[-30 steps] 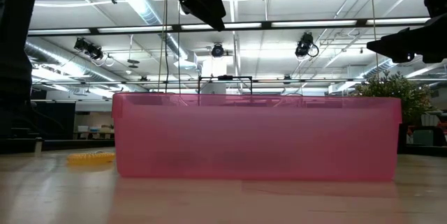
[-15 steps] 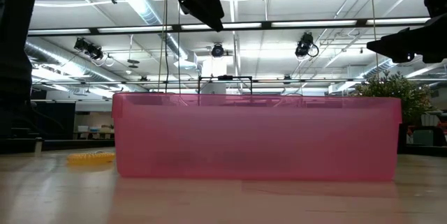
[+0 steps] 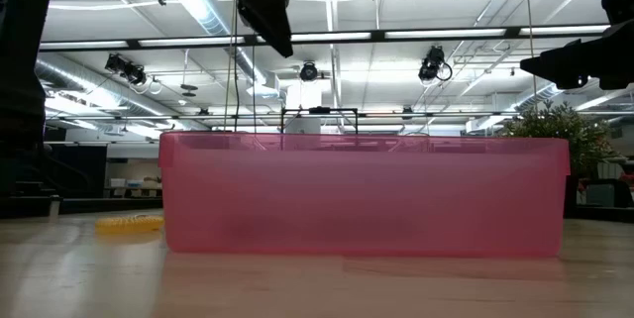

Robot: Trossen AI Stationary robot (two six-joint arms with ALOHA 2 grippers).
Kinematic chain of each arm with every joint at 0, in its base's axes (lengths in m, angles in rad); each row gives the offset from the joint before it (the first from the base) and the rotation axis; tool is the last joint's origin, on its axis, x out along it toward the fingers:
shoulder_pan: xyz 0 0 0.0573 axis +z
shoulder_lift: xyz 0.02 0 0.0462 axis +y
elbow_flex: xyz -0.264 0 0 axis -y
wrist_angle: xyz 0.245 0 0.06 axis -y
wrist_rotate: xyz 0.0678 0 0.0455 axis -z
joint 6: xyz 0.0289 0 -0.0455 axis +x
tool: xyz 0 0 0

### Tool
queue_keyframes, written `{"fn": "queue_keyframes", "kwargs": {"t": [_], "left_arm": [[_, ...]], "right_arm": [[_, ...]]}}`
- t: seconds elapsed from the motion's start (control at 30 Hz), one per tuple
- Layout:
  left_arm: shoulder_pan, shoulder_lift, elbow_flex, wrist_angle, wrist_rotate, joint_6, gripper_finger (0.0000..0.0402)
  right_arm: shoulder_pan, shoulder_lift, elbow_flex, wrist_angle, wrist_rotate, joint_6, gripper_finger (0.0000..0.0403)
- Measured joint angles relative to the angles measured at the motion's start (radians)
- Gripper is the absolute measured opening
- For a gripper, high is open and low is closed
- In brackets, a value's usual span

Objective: Sort spring keychains
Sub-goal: Put the yellow spring keychain into the transparent bin

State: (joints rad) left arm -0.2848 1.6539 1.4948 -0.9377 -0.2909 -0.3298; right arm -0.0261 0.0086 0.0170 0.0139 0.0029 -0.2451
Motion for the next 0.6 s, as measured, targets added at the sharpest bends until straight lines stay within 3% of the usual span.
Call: {"fn": "queue_keyframes", "kwargs": {"t": [0.33,0.6], "left_arm": [[-0.035,0.0,0.0,-0.067,-0.002,-0.023,0.0224],[-0.062,-0.001,0.0,-0.15,-0.066,-0.064,0.0224]], "right_arm": [[0.0,0.0,0.0,0.0,0.0,0.0,0.0222],[0.0,0.0,0.0,0.0,0.0,0.0,0.0222]]}}
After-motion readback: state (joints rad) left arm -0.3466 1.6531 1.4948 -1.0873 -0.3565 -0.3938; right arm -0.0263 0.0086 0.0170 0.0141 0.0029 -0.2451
